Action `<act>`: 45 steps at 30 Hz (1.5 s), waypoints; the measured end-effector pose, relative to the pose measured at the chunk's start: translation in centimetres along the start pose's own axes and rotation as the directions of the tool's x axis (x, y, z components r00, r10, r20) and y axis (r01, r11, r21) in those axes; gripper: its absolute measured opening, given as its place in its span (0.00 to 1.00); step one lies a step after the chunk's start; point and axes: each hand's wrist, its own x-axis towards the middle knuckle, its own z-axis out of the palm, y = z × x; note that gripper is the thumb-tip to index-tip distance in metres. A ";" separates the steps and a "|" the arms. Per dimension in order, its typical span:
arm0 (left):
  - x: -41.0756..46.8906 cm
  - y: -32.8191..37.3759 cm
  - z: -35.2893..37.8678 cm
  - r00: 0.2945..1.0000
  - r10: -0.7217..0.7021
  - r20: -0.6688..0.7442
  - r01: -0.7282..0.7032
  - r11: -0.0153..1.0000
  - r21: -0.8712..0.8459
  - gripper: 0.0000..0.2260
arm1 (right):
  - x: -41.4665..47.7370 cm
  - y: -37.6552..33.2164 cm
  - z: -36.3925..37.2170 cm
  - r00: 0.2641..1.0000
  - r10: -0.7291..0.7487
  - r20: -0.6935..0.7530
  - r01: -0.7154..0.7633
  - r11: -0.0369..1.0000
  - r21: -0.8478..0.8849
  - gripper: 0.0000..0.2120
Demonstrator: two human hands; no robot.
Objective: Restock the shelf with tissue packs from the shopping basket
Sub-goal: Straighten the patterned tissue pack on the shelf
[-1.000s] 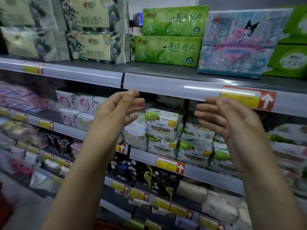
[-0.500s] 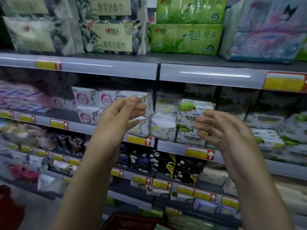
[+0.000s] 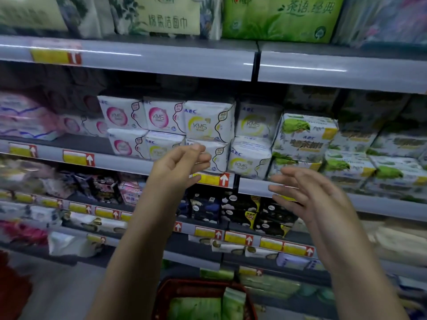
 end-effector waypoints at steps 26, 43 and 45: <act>-1.4 -32.6 -7.4 0.784 -0.562 -0.262 0.577 0.816 -0.023 0.07 | 2.4 32.8 -2.9 0.910 0.394 -0.128 -0.414 0.862 -0.294 0.10; -7.4 -53.5 -8.5 0.626 -0.749 -0.217 0.769 0.639 0.009 0.07 | -2.0 54.4 -6.7 0.794 0.606 -0.047 -0.505 0.614 -0.606 0.05; -7.8 -55.8 -8.3 0.597 -0.774 -0.209 0.792 0.611 -0.001 0.06 | -2.4 56.8 -6.9 0.776 0.629 -0.040 -0.493 0.566 -0.660 0.07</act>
